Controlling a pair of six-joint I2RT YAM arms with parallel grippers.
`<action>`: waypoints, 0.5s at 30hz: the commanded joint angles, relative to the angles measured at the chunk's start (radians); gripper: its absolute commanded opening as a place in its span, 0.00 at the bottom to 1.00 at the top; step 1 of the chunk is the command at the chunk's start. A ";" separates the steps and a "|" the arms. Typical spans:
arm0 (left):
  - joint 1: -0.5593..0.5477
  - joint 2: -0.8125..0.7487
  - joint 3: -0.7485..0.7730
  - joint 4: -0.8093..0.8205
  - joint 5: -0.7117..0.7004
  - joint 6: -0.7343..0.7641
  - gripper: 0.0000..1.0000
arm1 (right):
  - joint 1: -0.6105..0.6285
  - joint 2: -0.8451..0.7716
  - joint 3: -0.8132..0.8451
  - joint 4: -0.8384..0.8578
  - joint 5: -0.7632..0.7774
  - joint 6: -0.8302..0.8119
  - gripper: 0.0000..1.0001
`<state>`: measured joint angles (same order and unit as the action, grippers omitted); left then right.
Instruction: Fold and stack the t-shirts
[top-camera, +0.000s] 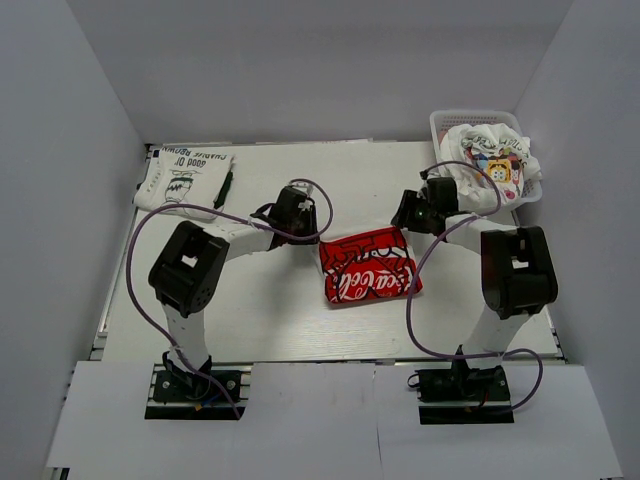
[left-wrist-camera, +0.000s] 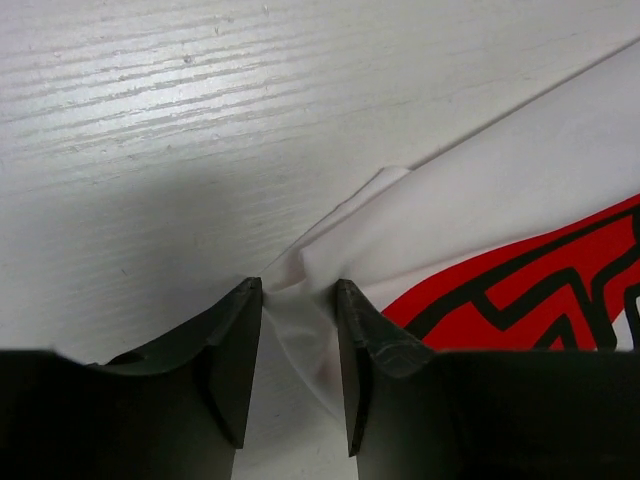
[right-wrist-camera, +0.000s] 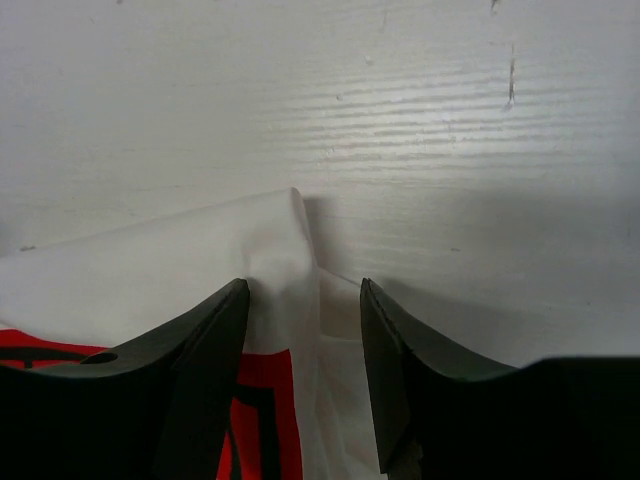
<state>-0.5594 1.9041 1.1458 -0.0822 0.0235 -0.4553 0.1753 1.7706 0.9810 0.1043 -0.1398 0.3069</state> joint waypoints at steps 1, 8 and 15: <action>0.003 -0.002 -0.011 -0.028 -0.005 0.001 0.45 | 0.006 0.023 -0.030 -0.038 0.060 0.017 0.54; 0.003 0.007 0.074 -0.074 -0.073 0.012 0.45 | 0.016 0.001 -0.053 -0.095 0.172 0.057 0.49; -0.019 -0.163 0.033 -0.085 -0.079 0.046 1.00 | 0.036 -0.199 -0.045 -0.086 0.184 0.058 0.53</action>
<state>-0.5667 1.8729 1.2011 -0.1501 -0.0483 -0.4313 0.2039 1.7020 0.9394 0.0174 0.0132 0.3626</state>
